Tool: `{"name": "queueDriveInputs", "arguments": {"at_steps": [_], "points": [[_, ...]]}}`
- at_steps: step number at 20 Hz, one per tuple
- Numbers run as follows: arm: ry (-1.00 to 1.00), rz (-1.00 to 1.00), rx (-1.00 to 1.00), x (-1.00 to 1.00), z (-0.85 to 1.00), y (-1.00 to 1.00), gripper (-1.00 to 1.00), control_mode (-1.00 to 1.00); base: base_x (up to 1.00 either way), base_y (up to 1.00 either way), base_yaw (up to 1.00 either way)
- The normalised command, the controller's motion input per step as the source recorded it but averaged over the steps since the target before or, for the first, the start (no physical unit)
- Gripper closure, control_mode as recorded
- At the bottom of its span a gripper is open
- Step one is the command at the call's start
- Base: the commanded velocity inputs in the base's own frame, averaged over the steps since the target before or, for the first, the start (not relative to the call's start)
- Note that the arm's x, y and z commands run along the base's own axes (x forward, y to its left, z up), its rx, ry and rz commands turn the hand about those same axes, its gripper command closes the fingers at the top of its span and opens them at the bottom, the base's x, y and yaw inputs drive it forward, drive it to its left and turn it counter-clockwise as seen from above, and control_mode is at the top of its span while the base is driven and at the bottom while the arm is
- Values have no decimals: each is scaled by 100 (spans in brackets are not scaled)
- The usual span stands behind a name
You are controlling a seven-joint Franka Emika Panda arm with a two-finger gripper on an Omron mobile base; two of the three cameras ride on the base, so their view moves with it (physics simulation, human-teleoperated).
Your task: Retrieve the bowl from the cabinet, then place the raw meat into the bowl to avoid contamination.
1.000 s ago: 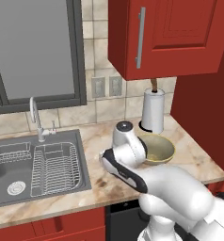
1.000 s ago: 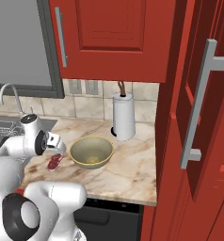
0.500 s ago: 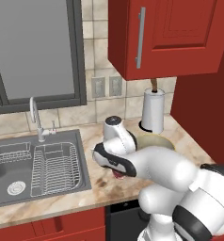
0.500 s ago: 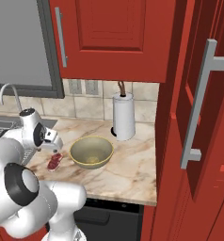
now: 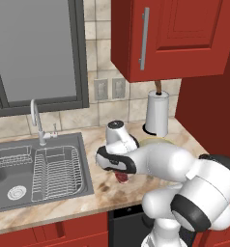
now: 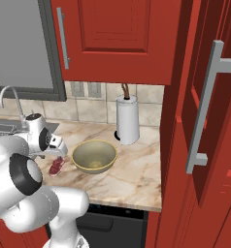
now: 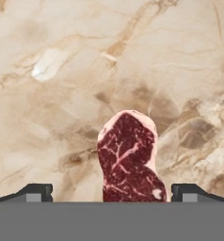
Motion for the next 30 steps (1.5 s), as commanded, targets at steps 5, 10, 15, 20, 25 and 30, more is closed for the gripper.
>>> {"name": "queueDriveInputs", "arguments": {"at_steps": [5,10,15,20,25,30], "points": [[6,0,0,0,-22,-18,-100,-100,0,0,0],[0,0,0,0,-32,-22,-100,-100,0,0,0],[-1,0,0,0,-18,-1,-100,-100,0,0,0],[-6,0,0,12,-5,9,-100,-100,0,0,0],[-7,0,-1,23,-13,6,-100,-100,0,0,0],[-5,0,0,13,-26,0,-100,-100,0,0,0]]}}
